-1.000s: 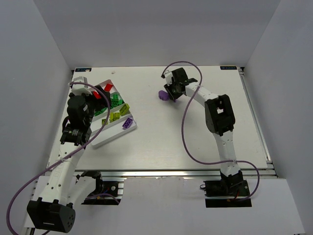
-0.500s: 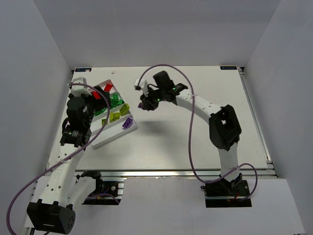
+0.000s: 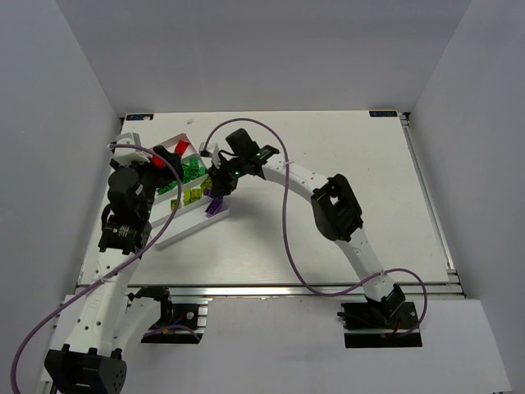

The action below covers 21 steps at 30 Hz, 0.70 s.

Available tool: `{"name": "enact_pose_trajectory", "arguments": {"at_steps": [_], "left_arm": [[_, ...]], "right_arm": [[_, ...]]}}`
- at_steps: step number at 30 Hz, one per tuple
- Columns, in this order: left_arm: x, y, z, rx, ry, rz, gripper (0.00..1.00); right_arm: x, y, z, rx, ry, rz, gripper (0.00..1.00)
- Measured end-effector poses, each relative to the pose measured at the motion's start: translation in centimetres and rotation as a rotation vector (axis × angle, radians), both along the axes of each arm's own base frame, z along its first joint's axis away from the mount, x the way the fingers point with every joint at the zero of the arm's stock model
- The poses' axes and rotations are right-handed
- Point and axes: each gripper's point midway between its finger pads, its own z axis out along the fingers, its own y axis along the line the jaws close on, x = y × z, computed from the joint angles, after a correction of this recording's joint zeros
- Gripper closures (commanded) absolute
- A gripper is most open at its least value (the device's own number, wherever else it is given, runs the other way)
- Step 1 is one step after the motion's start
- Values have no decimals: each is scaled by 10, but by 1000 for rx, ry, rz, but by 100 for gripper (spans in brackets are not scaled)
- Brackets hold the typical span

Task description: Sort the legos into containers by color

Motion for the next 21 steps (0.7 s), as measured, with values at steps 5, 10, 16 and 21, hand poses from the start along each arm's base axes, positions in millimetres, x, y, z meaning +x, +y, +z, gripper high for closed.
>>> {"name": "enact_pose_trajectory", "arguments": {"at_steps": [5,10,16,21], "left_arm": [[0,0,0,0,0,0,2],[0,0,0,0,0,-1,2],[0,0,0,0,0,-2,2],[2,-4,-3,0,10,-19,4]], "right_arm": [[-21,24,-8,-3,7,36,69],[-42,40,-7,-3,-12,71,47],[-48,52,-4,-2,-54,81,40],[-35,47,-2,-23,-87,42,42]]}}
